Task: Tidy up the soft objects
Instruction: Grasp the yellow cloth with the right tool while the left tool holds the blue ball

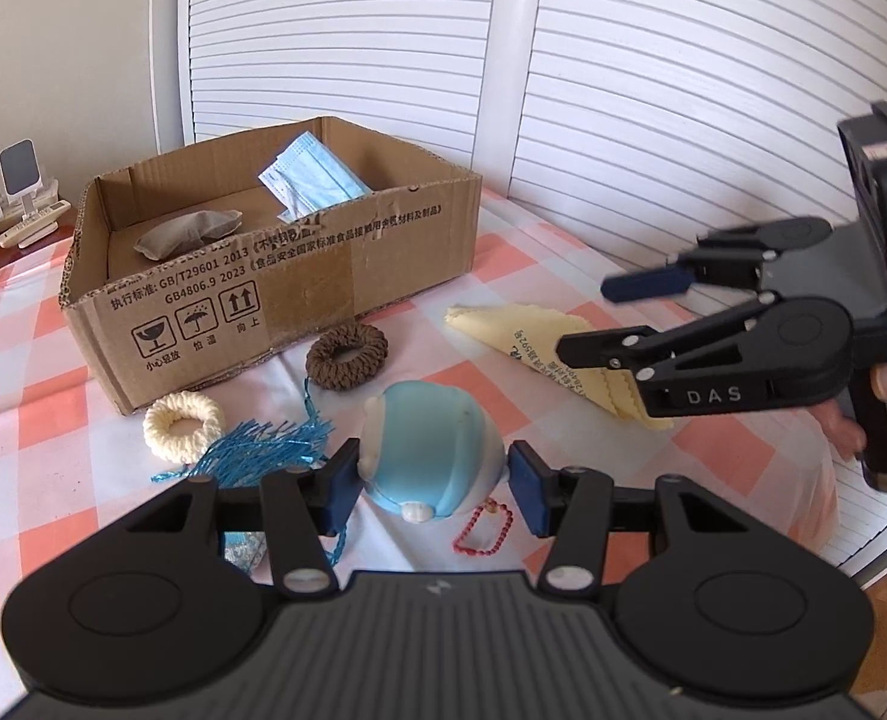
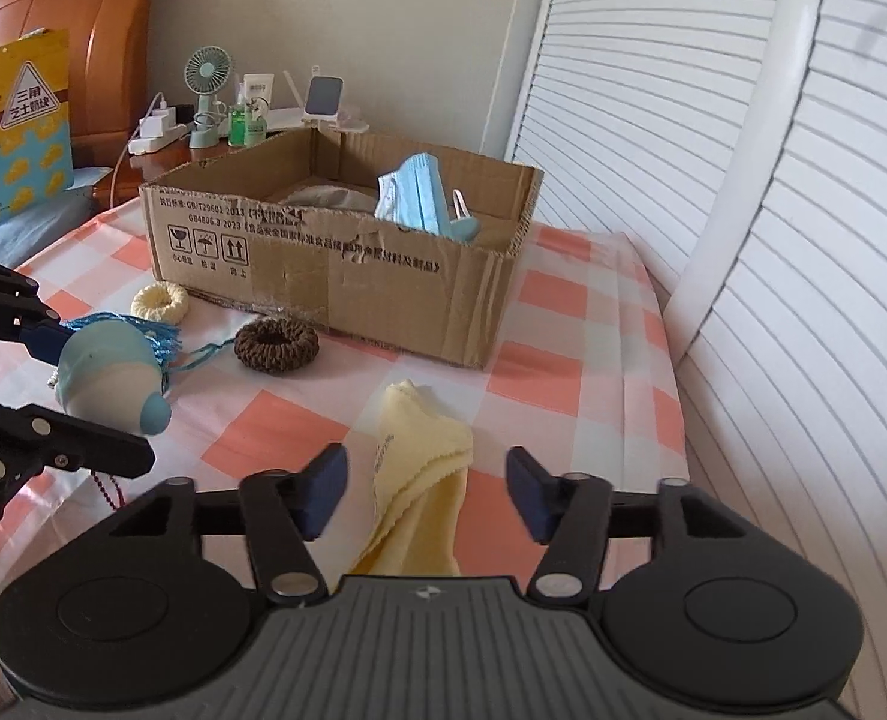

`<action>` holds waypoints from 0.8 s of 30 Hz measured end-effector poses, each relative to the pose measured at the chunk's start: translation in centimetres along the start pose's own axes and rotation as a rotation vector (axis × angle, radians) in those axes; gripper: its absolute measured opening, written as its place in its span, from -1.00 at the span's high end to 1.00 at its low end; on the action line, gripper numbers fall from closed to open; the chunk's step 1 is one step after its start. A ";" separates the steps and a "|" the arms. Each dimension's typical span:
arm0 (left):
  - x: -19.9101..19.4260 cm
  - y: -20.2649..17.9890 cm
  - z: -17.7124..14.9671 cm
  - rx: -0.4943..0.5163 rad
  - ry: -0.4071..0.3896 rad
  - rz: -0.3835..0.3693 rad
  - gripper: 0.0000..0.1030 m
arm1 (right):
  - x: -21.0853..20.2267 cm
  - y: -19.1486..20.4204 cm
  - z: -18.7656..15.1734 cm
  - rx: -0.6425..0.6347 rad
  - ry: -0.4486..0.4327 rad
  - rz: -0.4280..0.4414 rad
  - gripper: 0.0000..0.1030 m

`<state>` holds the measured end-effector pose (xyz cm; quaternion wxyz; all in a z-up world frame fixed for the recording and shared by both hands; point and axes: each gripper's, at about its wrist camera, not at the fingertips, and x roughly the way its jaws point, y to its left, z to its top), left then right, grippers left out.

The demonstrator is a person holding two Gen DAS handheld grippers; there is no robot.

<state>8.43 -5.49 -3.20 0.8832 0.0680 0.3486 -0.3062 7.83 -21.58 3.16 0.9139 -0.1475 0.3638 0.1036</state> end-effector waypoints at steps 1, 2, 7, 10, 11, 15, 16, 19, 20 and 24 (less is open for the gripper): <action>-0.1 0.0 0.0 0.000 -0.002 0.001 0.00 | 0.4 -0.1 0.5 -0.015 -0.004 0.018 -0.41; -0.1 0.1 0.0 -0.001 -0.005 0.001 0.00 | 0.9 -0.2 0.9 -0.029 0.004 0.038 -0.41; -0.5 0.4 0.1 -0.018 -0.012 0.004 0.00 | 3.4 -0.5 2.6 -0.179 0.082 0.056 -0.41; -0.9 0.7 0.1 -0.025 -0.018 0.004 0.00 | 2.7 -1.5 2.6 -0.220 0.104 0.049 -0.41; -1.0 0.7 0.1 -0.026 -0.021 0.001 0.00 | 2.2 -1.8 2.4 -0.226 0.111 0.048 -0.41; -1.0 0.8 0.2 -0.027 -0.025 -0.014 0.00 | 0.1 -3.4 0.9 -0.225 0.139 0.032 -0.48; -1.0 0.7 0.2 -0.027 -0.026 -0.019 0.00 | -0.4 -3.8 0.4 -0.217 0.147 0.025 -0.49; -0.8 0.5 0.2 -0.021 -0.026 -0.036 0.00 | -1.2 -4.7 -0.9 -0.214 0.179 0.000 -0.51; -0.8 0.5 0.2 -0.020 -0.026 -0.040 0.00 | -1.0 -4.7 -1.4 -0.232 0.191 -0.021 -0.51; -0.8 0.3 0.3 -0.022 -0.027 -0.053 0.00 | 0.0 -3.6 -2.2 -0.286 0.212 -0.014 -0.51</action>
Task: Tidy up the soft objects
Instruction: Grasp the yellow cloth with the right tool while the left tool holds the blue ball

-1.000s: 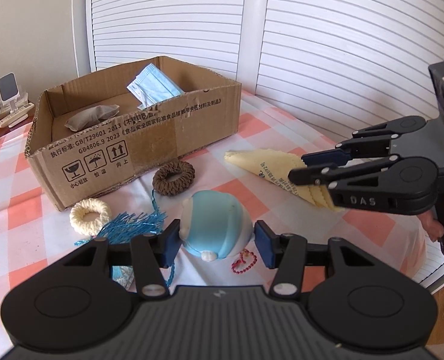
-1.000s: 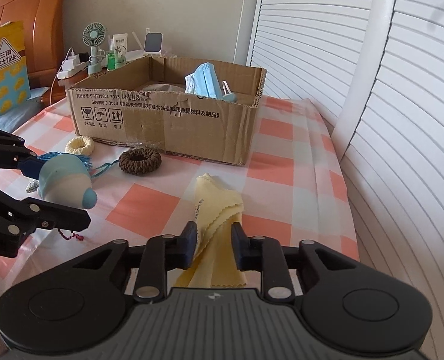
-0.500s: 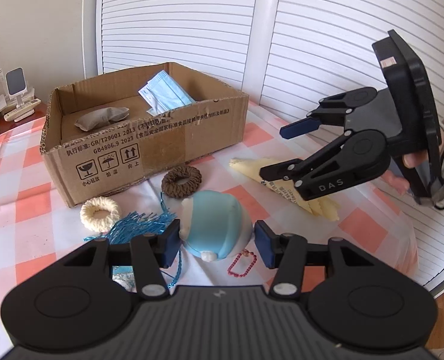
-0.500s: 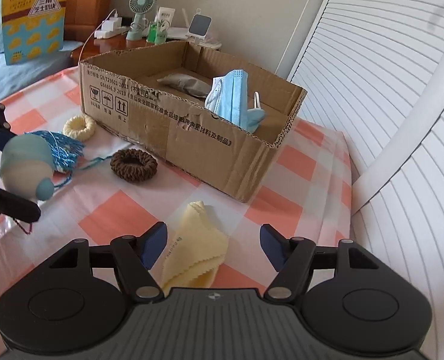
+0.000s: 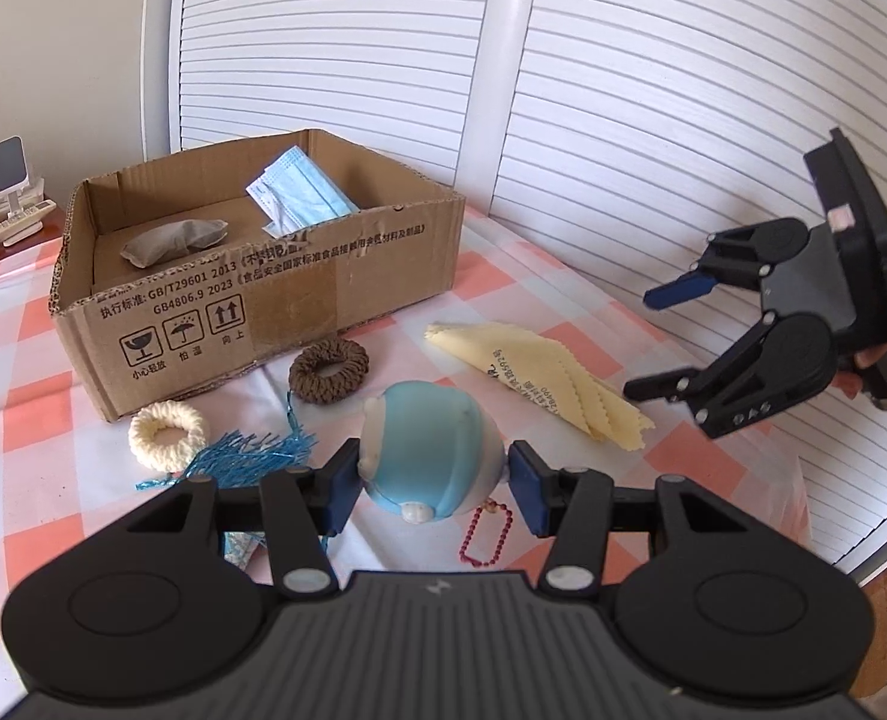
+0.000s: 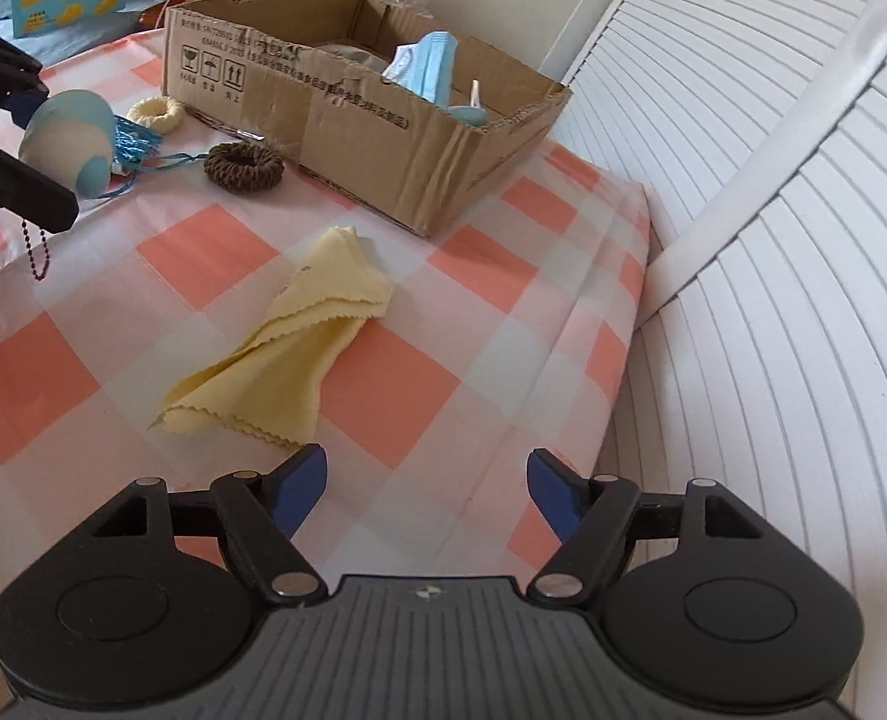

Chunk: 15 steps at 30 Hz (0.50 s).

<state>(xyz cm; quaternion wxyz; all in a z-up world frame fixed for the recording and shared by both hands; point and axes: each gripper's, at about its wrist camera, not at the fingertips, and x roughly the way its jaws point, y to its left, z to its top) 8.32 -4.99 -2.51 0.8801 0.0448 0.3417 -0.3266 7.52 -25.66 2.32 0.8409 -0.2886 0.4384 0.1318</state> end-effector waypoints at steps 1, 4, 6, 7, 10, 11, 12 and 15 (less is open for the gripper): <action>0.0 0.0 0.0 -0.001 -0.001 -0.001 0.00 | 0.1 0.3 0.3 -0.007 -0.014 0.012 -0.51; -0.3 0.2 0.0 -0.011 -0.003 0.003 0.00 | 0.8 1.2 1.8 -0.035 -0.041 0.044 -0.51; -0.5 0.4 0.0 -0.017 -0.002 0.005 0.00 | 1.5 1.9 2.7 -0.058 -0.051 0.076 -0.51; -0.6 0.5 0.0 -0.018 -0.003 0.007 0.00 | 1.7 2.3 3.2 -0.072 -0.057 0.086 -0.51; -0.9 0.8 0.0 -0.020 -0.004 0.019 0.00 | 2.4 3.2 4.6 -0.087 -0.078 0.149 -0.51; -1.0 1.0 0.0 -0.024 -0.006 0.021 0.00 | 2.7 3.5 5.0 -0.097 -0.085 0.160 -0.52; -1.1 1.2 0.0 -0.029 -0.007 0.023 0.00 | 3.0 3.8 5.4 -0.112 -0.094 0.160 -0.57; -1.1 1.7 0.0 -0.033 0.000 0.032 0.00 | 3.9 4.3 6.5 -0.142 -0.119 0.166 -0.76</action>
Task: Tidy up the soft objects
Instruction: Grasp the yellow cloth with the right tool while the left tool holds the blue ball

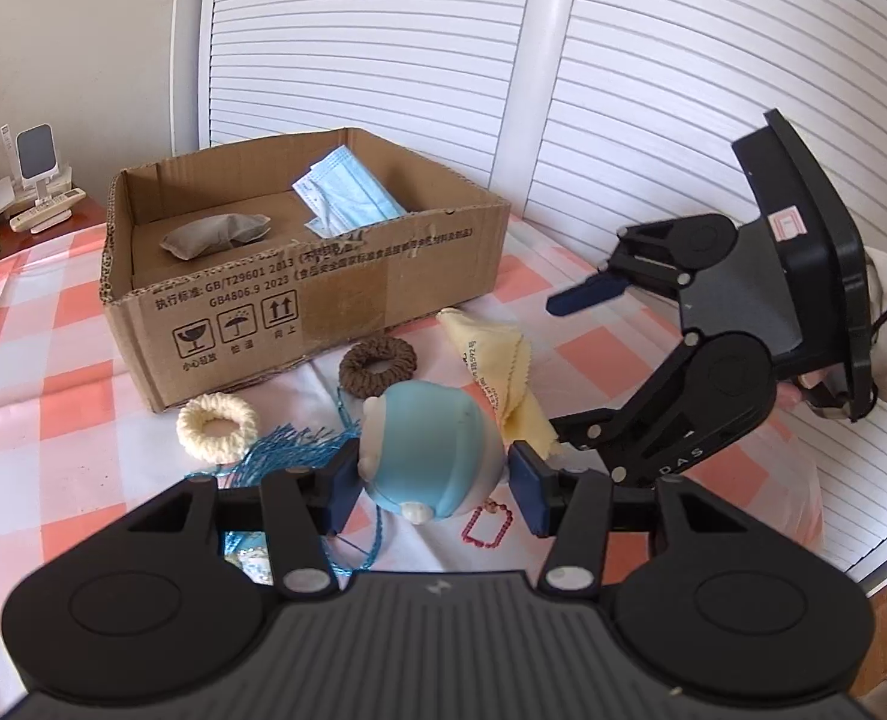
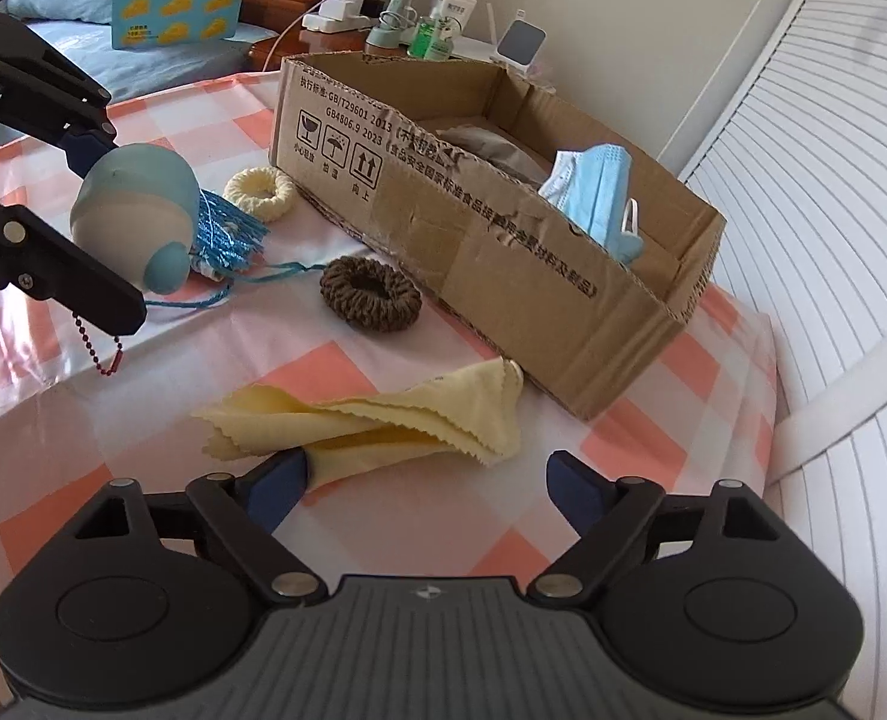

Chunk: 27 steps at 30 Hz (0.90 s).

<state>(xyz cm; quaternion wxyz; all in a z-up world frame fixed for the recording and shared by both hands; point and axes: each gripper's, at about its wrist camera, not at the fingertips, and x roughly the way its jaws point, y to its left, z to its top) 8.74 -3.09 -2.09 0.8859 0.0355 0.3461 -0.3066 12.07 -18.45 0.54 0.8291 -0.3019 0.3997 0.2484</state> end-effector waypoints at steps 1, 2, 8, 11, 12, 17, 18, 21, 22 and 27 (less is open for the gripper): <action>0.0 0.2 0.0 -0.001 0.002 0.002 0.00 | 0.4 -0.2 0.3 0.003 -0.005 0.015 -0.77; 0.1 0.3 0.0 -0.002 0.005 0.004 0.00 | 0.7 -0.4 0.6 0.008 -0.007 0.033 -0.78; 0.2 1.2 0.1 -0.018 0.009 0.013 0.00 | 1.9 -1.0 1.8 0.019 -0.044 0.137 -0.82; 0.3 1.6 0.1 -0.027 0.013 0.015 0.00 | 2.8 -1.5 2.2 0.058 -0.049 0.158 -0.91; 0.4 1.7 0.2 -0.027 0.015 0.016 0.00 | 3.1 -1.7 2.2 0.079 -0.043 0.168 -0.91; 0.8 2.0 0.2 -0.024 0.026 0.017 0.00 | 3.7 -1.9 2.2 0.140 -0.050 0.200 -0.75; 0.8 2.0 0.3 -0.024 0.027 0.017 0.00 | 3.7 -1.9 2.2 0.152 -0.057 0.214 -0.65; 1.0 2.1 0.3 -0.026 0.031 0.017 0.00 | 3.5 -1.7 2.4 0.163 -0.062 0.212 -0.36; 1.0 2.1 0.3 -0.026 0.031 0.017 0.00 | 3.3 -1.6 2.4 0.164 -0.066 0.211 -0.21; 1.0 2.0 0.3 -0.026 0.031 0.020 0.00 | 2.7 -1.5 2.2 0.178 -0.066 0.172 0.48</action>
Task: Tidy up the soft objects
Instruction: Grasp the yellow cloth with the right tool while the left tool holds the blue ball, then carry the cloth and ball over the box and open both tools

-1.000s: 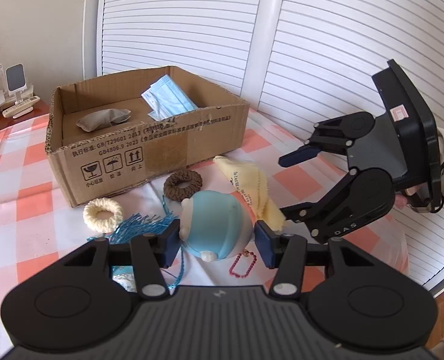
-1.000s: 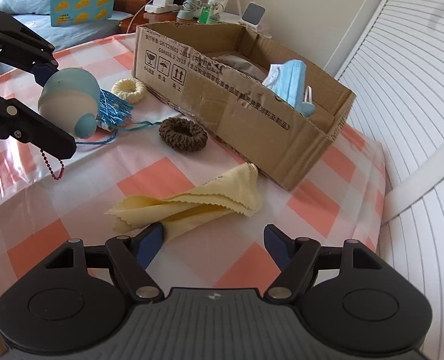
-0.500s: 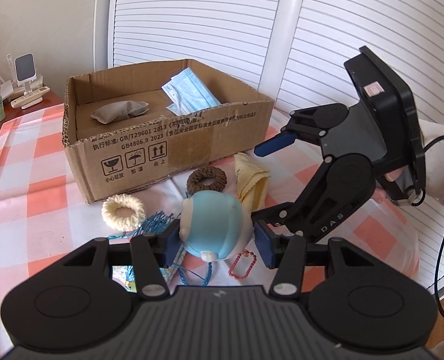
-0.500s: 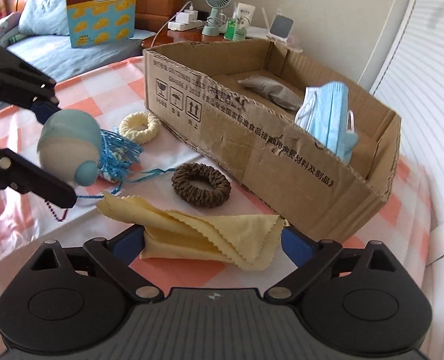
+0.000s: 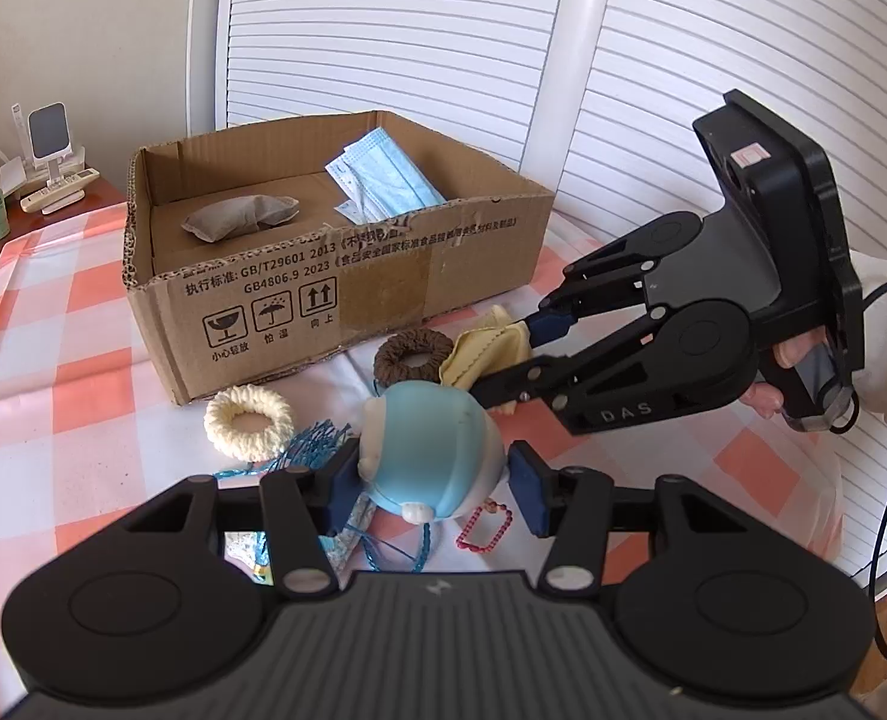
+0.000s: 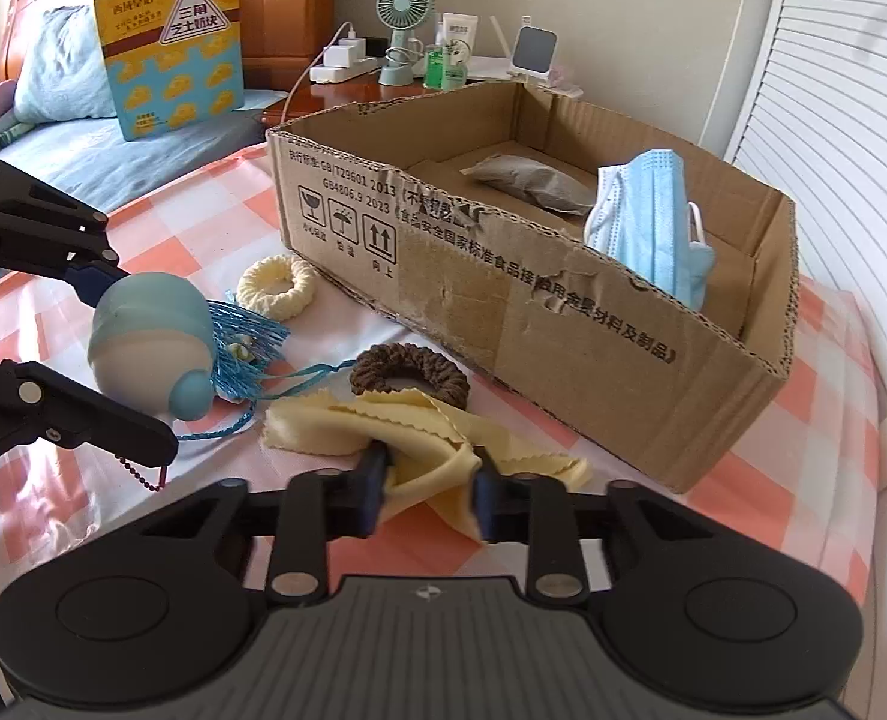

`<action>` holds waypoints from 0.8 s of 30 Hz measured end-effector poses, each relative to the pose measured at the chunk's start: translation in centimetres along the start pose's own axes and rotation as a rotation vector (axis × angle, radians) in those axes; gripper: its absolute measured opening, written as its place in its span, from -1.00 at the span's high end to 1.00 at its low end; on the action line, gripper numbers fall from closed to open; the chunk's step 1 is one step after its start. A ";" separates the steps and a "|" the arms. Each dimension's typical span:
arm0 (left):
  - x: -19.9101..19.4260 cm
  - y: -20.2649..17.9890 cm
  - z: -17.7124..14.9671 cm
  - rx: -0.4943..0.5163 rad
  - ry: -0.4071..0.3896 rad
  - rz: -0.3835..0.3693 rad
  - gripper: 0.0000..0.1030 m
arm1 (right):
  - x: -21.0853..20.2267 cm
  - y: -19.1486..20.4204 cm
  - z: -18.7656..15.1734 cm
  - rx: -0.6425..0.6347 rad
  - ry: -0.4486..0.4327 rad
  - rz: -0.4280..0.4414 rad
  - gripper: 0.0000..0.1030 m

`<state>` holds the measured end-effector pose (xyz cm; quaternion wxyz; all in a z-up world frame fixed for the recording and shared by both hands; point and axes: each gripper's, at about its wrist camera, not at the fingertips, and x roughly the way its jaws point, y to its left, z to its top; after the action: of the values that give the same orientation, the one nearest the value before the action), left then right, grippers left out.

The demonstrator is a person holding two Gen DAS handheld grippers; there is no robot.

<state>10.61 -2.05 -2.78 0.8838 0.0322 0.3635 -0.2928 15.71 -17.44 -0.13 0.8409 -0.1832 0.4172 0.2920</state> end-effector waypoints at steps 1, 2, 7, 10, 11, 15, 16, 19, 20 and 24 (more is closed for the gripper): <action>0.0 0.0 0.0 0.000 0.000 0.000 0.00 | -0.1 0.0 -0.1 0.005 -0.001 -0.007 0.56; -0.1 -0.1 0.0 0.002 -0.001 0.000 0.00 | -0.2 0.0 -0.2 0.012 0.001 -0.013 0.58; -0.5 -0.4 0.1 0.008 -0.004 0.001 0.00 | -1.7 0.1 -0.5 0.029 -0.023 -0.043 0.67; -0.9 -0.4 0.2 0.003 -0.005 0.004 0.00 | -3.1 0.4 -0.5 0.028 -0.044 -0.057 0.67; -1.0 -0.4 0.3 0.004 -0.004 0.005 0.00 | -3.6 0.5 -0.5 0.024 -0.050 -0.064 0.67; -1.6 -0.6 0.7 0.025 -0.002 0.019 0.00 | -5.4 0.9 -0.5 0.020 -0.078 -0.082 0.67; -1.8 -0.7 0.9 0.033 -0.002 0.020 0.00 | -5.8 1.0 -0.4 0.016 -0.086 -0.089 0.67; -2.4 -0.6 1.7 0.055 -0.003 0.033 0.00 | -7.2 1.0 0.2 0.010 -0.114 -0.108 0.67; -2.6 -0.5 2.1 0.062 -0.005 0.036 0.00 | -7.6 1.0 0.4 0.009 -0.125 -0.113 0.67; -2.9 0.1 4.4 0.100 -0.016 0.063 0.00 | -9.1 0.7 1.5 0.001 -0.168 -0.142 0.67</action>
<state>11.72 -1.73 2.40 0.8928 0.0854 0.3400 -0.2829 11.74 -19.14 8.09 0.8915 -0.1867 0.3316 0.2459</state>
